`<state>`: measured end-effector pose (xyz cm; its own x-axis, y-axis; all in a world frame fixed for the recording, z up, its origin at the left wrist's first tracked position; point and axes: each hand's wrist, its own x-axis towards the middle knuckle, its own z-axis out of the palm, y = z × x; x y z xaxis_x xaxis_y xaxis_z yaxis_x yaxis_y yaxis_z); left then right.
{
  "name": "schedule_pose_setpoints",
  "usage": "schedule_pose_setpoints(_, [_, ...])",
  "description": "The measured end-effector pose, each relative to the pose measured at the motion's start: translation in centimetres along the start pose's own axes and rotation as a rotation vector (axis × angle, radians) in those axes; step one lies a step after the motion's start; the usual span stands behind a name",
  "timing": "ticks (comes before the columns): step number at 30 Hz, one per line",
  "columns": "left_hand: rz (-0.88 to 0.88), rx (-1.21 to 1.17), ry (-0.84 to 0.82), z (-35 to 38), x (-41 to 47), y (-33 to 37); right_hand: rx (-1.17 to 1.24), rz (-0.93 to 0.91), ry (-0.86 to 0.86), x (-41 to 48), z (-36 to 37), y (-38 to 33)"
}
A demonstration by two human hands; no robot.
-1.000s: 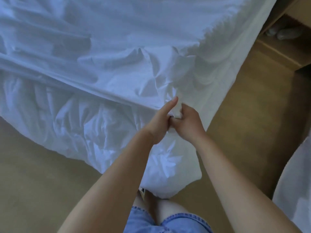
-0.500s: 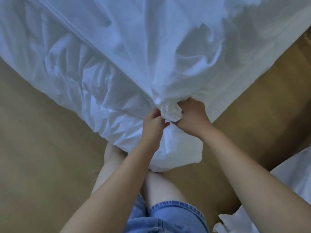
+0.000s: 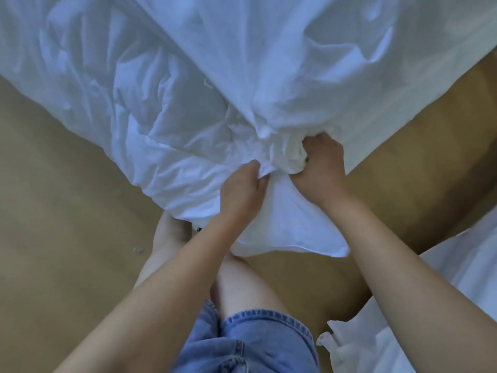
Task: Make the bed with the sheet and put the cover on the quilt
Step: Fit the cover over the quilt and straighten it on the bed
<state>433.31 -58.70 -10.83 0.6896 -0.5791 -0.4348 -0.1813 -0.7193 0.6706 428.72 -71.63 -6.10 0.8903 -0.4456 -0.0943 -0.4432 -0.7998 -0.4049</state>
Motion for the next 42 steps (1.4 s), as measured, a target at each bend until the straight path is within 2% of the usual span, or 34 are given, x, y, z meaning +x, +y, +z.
schedule_pose_setpoints(3, [0.059,-0.023,0.163,-6.9,1.2,0.7,0.197,0.109,0.048,0.2,-1.9,-2.1])
schedule_pose_setpoints(7, [0.184,0.086,0.384,-15.8,3.0,1.7,0.451,0.295,0.054,1.0,-6.7,-6.6])
schedule_pose_setpoints(10, [0.397,0.232,0.513,-20.1,3.9,3.1,0.689,0.432,-0.015,2.6,-10.0,-10.1])
schedule_pose_setpoints(12, [0.494,0.307,0.601,-22.3,4.9,4.3,0.818,0.440,-0.081,4.0,-12.0,-12.1])
schedule_pose_setpoints(15, [0.546,0.310,0.665,-24.9,7.1,5.9,0.829,0.379,-0.272,6.1,-13.9,-14.0])
schedule_pose_setpoints(18, [0.510,0.256,0.566,-27.0,9.2,7.2,0.763,0.422,-0.297,8.1,-13.9,-15.3])
schedule_pose_setpoints(21, [0.266,0.231,0.227,-28.9,10.5,7.6,0.554,0.496,-0.208,9.6,-12.1,-16.9])
schedule_pose_setpoints(22, [0.281,0.228,0.152,-29.7,11.1,7.4,0.517,0.527,-0.129,9.8,-11.6,-17.5])
schedule_pose_setpoints(23, [0.359,0.230,0.104,-30.8,11.7,7.4,0.517,0.556,-0.025,10.0,-11.3,-18.0])
schedule_pose_setpoints(24, [0.520,0.243,0.076,-31.6,12.2,7.5,0.539,0.591,0.086,10.1,-11.1,-18.3])
schedule_pose_setpoints(26, [0.932,0.325,-0.051,-32.6,13.1,7.7,0.570,0.684,0.271,10.6,-10.8,-18.4])
schedule_pose_setpoints(28, [1.249,0.512,-0.215,-32.4,13.6,7.9,0.581,0.746,0.419,11.1,-11.0,-18.5])
schedule_pose_setpoints(29, [1.336,0.614,-0.265,-31.9,13.7,8.2,0.576,0.751,0.468,11.4,-10.9,-18.6])
schedule_pose_setpoints(31, [1.430,0.659,-0.294,-30.6,14.3,8.8,0.538,0.786,0.499,11.8,-10.7,-19.0])
schedule_pose_setpoints(34, [1.461,0.511,-0.238,-29.2,15.4,11.1,0.530,0.894,0.545,12.1,-10.4,-18.7])
schedule_pose_setpoints(37, [1.406,0.420,-0.116,-29.1,15.8,13.7,0.625,1.024,0.576,12.8,-11.3,-18.1])
schedule_pose_setpoints(42, [1.203,0.302,0.007,-28.3,15.6,16.7,0.853,1.088,0.640,14.9,-13.6,-18.5])
